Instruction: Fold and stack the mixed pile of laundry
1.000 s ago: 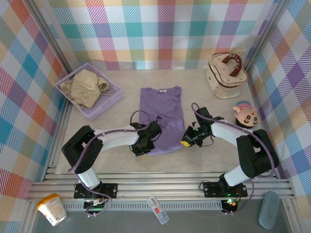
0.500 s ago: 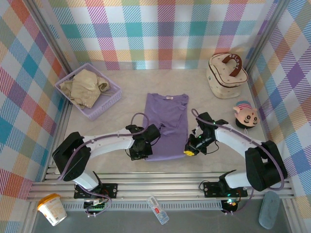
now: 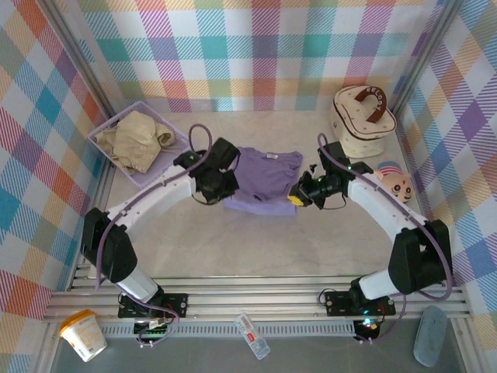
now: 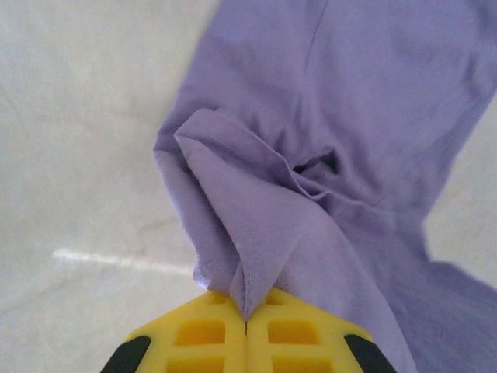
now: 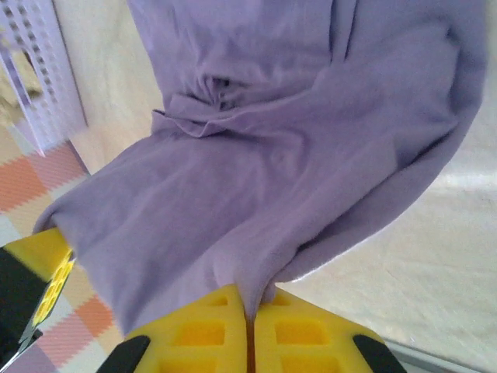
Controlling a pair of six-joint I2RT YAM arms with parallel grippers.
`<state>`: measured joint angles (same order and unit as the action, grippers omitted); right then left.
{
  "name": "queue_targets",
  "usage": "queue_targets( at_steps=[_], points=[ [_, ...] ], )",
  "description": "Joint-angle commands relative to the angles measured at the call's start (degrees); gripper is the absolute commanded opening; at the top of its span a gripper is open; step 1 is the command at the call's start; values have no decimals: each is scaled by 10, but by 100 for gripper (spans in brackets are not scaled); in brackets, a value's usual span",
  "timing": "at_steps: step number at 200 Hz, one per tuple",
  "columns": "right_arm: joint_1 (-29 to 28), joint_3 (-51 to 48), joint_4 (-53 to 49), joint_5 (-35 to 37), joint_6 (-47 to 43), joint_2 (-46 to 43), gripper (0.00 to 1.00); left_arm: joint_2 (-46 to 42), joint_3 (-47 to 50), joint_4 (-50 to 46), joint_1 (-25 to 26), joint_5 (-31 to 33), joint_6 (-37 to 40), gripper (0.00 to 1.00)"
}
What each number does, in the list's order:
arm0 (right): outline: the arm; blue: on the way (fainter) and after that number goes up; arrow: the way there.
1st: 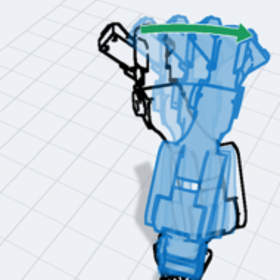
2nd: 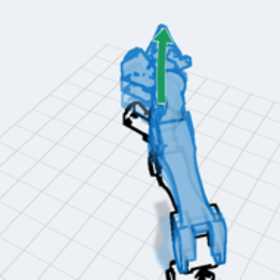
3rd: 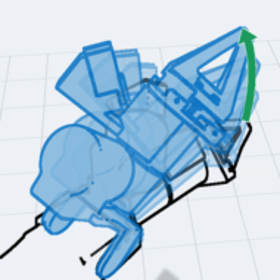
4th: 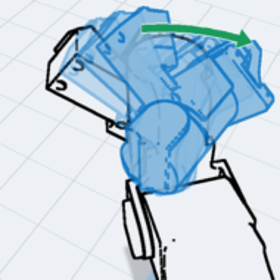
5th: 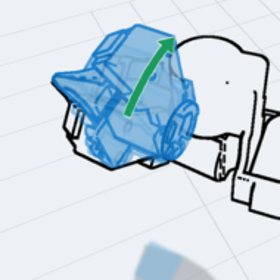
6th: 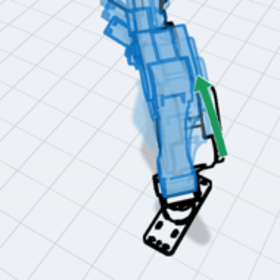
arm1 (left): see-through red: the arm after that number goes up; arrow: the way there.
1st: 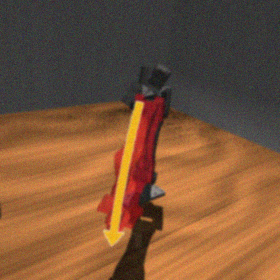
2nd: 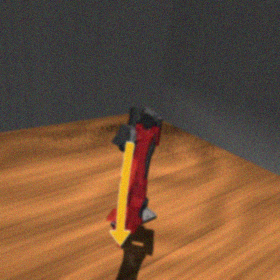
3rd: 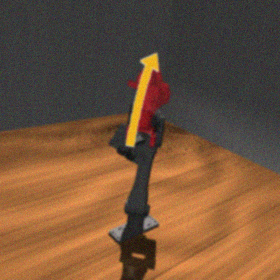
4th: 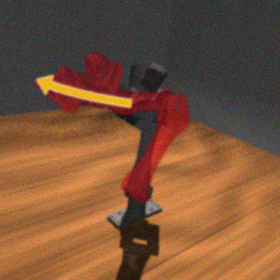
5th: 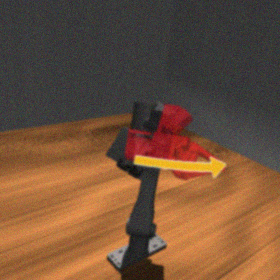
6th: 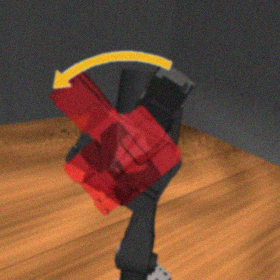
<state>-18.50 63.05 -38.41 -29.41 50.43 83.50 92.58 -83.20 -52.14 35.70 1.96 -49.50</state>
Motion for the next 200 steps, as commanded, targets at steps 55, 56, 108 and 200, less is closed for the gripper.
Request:
queue_targets(
  at_steps=[55,56,108,200],
  points=[
    [83,262,73,79,57,239,31,347,-429,3,-110,-113,125,57],
    [85,266,75,80,57,242,34,356,-444,-2,-110,-115,126,66],
    [114,404,45,145,-62,297,99,553,-798,-107,-145,-169,123,100],
    [71,346,-27,127,-223,309,70,239,-254,62,-106,-165,120,87]
  ],
)
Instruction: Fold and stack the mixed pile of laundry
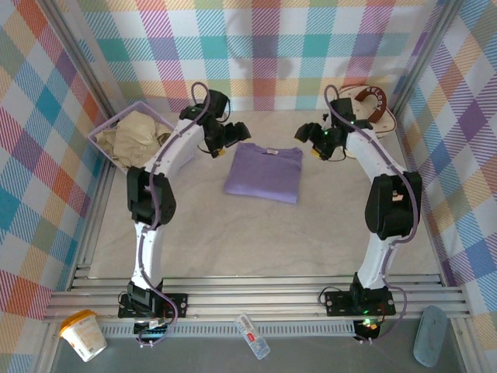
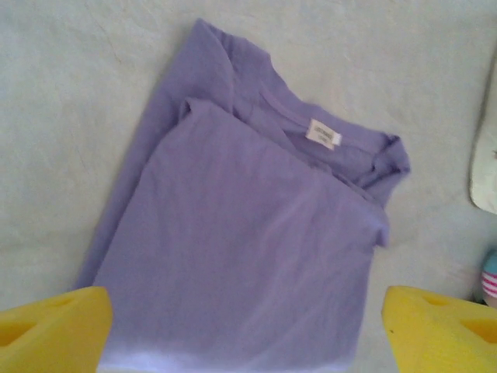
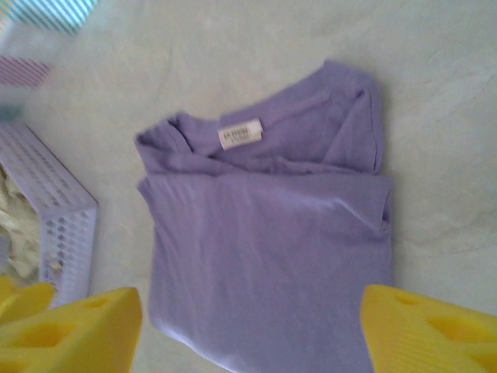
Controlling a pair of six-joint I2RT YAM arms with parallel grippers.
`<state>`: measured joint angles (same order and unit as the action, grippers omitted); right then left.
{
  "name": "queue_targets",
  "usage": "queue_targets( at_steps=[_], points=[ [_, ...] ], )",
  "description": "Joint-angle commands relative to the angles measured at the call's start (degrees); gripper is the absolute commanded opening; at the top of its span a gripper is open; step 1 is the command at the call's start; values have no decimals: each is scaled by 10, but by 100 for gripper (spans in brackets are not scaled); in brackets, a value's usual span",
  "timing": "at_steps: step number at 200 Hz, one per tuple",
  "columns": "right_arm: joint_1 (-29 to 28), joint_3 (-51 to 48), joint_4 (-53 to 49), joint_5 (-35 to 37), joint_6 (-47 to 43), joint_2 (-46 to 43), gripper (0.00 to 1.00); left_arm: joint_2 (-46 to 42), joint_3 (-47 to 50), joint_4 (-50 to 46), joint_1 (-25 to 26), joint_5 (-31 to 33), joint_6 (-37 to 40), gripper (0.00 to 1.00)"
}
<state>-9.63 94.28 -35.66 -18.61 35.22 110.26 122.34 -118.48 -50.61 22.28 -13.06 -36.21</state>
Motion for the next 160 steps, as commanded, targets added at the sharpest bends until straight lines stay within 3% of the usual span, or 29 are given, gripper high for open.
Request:
queue_targets(
  at_steps=[1,44,92,118,160],
  points=[
    [-18,36,-56,22,-73,43,70,-60,104,49,29,-15,-15,87],
    [-28,188,-111,65,-120,186,69,-142,304,120,90,15,-103,92],
    [-30,274,-125,18,-110,292,74,-140,394,225,106,39,-185,100],
    [-43,189,-105,-8,-106,246,74,-103,372,259,104,63,-177,100],
    [-62,-76,-5,-76,-38,84,73,-34,289,257,72,83,-142,100]
  ],
)
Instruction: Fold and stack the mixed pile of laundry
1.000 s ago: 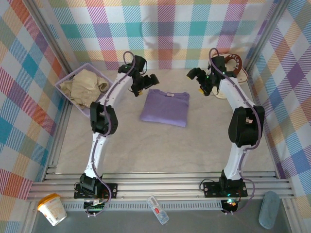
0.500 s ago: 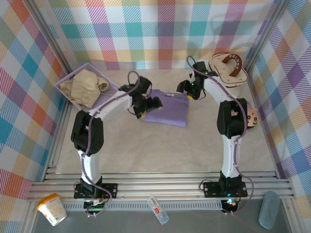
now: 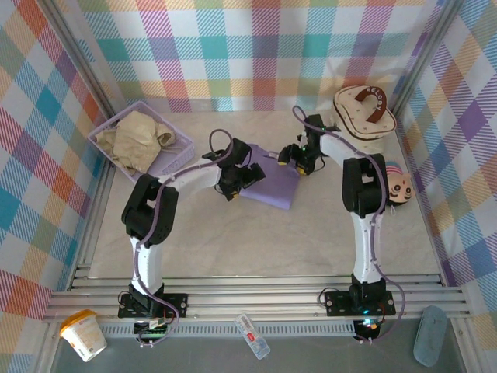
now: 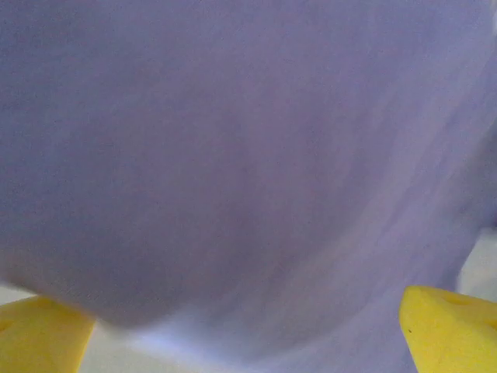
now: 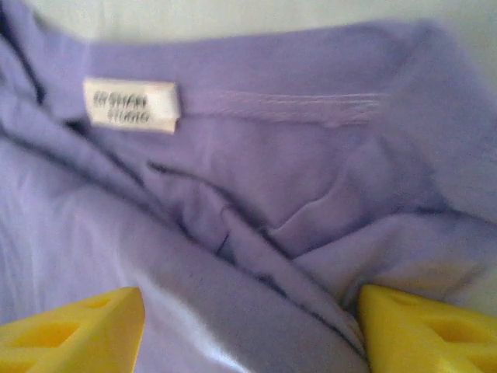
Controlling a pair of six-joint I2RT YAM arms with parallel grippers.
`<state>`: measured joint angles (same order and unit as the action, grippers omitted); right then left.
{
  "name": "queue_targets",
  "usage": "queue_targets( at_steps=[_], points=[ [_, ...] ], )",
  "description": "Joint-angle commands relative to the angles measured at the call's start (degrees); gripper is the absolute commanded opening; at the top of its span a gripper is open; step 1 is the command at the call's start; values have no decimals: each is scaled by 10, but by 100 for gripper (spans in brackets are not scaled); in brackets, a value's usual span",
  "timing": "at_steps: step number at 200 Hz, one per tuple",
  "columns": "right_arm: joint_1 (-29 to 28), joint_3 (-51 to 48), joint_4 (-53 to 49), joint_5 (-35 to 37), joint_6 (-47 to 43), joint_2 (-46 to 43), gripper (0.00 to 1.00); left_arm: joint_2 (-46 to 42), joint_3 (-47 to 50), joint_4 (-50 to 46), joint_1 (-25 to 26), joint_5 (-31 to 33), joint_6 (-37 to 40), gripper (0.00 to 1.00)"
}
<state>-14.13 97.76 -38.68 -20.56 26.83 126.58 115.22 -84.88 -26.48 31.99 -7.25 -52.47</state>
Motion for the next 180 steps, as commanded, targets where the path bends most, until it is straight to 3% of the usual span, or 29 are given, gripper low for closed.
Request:
queue_targets(
  at_steps=[1,35,77,98,131,151,180],
  points=[
    [-17,-117,29,-58,49,-84,73,39,-50,15,-25,25,22,100],
    [-39,-267,71,-71,106,-216,80,89,-158,-32,-45,35,84,100],
    [-41,-313,26,-11,78,-297,79,96,-268,-145,-48,20,193,100],
    [-51,-310,16,-11,60,-287,74,71,-243,-171,-49,2,211,100],
    [-66,-301,32,41,46,-250,63,6,-129,-116,-49,-17,190,96],
    [-66,-278,39,55,30,-217,52,-6,-94,-86,-49,-22,178,83],
    [-67,-250,33,58,17,-178,41,13,-111,-78,-48,-8,178,40]
  ],
)
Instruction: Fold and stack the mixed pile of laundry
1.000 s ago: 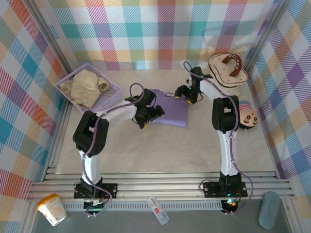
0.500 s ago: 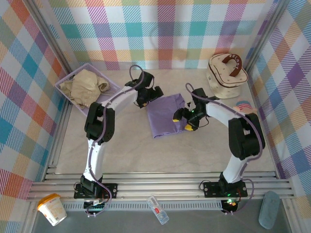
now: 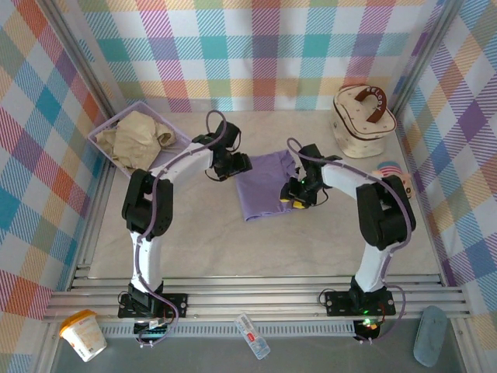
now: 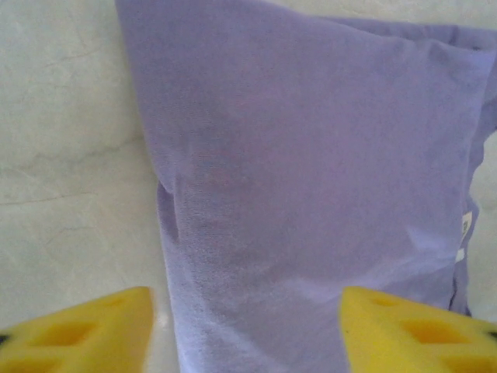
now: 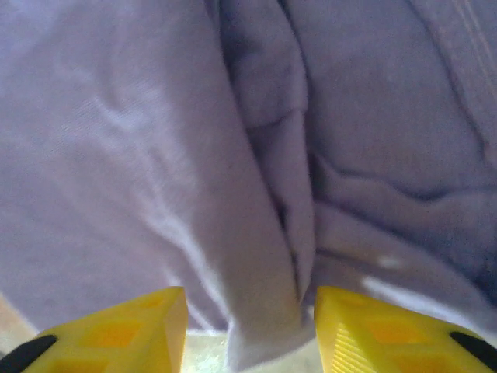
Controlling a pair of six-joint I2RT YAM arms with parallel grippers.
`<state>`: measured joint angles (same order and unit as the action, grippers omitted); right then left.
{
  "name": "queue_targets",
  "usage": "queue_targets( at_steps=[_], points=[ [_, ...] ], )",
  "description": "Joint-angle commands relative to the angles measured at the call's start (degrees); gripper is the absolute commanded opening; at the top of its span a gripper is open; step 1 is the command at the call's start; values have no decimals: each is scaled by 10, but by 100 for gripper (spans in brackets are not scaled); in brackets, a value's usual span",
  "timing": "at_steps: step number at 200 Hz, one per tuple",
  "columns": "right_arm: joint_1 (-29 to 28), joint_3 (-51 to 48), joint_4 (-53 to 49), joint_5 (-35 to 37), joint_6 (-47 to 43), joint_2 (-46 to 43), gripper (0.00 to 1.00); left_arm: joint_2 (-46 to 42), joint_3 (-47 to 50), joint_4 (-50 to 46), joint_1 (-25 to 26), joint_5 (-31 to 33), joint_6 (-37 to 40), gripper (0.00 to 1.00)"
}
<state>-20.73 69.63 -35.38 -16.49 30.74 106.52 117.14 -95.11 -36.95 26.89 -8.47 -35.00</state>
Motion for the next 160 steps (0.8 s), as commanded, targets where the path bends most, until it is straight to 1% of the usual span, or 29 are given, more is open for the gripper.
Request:
queue_targets(
  at_steps=[1,6,14,23,34,41,45,52,75,88,109,122,129,144,160],
  points=[
    [-1,32,-1,18,-23,23,40,-5,-10,26,2,5,4,39],
    [-1,35,-7,22,-23,26,36,-1,-15,25,2,9,4,35],
    [-1,36,-10,27,-24,24,28,7,-25,22,2,17,7,33],
    [0,37,-18,38,-22,15,23,17,-39,16,2,26,9,26],
    [0,39,-32,53,-20,-3,14,31,-58,8,0,36,14,19],
    [2,39,-41,60,-21,-20,11,42,-70,2,0,41,18,15],
    [2,39,-45,64,-21,-26,10,49,-78,-3,0,44,19,12],
    [5,40,-52,68,-22,-39,9,62,-93,-11,0,45,20,11],
    [13,50,-73,68,-30,-68,9,107,-150,-32,-1,31,19,13],
    [15,59,-80,60,-35,-65,10,129,-175,-39,-1,28,16,14],
    [16,69,-87,50,-34,-44,10,167,-209,-63,-1,44,16,14],
    [16,69,-86,43,-29,-32,12,193,-232,-90,0,53,17,14],
    [16,68,-86,40,-26,-26,15,205,-242,-102,-1,53,16,14],
    [16,62,-87,42,-23,-13,27,219,-248,-113,0,49,13,14],
    [16,55,-96,53,-24,-6,43,219,-243,-114,-1,52,7,15]
  ],
)
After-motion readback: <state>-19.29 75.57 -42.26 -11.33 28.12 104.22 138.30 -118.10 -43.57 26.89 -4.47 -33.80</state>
